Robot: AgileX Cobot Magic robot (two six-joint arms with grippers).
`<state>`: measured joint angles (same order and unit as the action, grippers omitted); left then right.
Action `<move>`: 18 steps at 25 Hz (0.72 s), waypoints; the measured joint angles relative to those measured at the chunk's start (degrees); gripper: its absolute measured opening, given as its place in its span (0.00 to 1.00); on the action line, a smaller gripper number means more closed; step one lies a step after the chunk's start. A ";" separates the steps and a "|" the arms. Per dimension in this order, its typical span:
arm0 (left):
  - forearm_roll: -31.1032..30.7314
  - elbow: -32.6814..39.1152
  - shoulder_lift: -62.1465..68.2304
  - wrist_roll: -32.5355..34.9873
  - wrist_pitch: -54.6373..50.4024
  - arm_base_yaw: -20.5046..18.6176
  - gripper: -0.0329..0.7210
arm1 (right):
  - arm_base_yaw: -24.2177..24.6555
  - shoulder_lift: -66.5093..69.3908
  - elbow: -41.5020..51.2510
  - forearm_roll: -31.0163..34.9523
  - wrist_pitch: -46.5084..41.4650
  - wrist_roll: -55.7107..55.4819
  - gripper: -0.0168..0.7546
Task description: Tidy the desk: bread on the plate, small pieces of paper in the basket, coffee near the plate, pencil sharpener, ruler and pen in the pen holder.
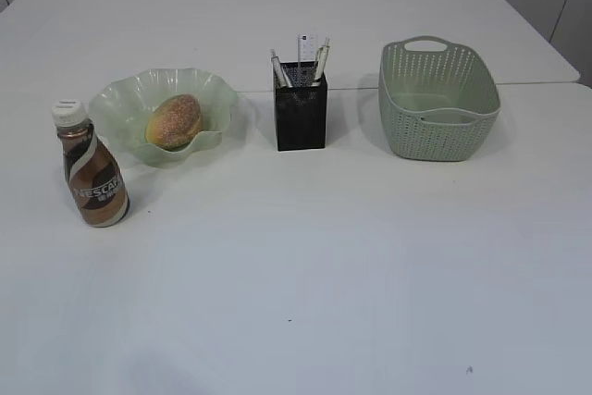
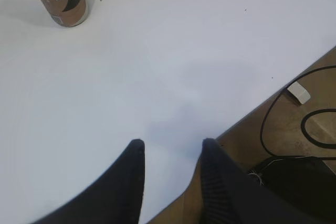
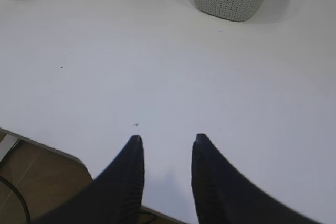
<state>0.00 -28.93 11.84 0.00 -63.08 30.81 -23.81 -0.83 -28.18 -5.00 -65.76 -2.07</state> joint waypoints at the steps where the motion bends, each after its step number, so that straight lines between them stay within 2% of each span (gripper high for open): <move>1: 0.00 0.00 0.00 0.00 0.00 0.00 0.37 | 0.00 0.00 0.00 0.00 0.00 0.00 0.36; 18: 0.00 0.00 0.00 0.00 0.00 0.00 0.36 | 0.00 -0.09 0.00 0.00 0.03 0.00 0.36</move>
<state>0.00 -28.93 11.84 0.00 -63.08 30.81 -23.81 -0.92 -28.18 -5.00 -65.73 -2.07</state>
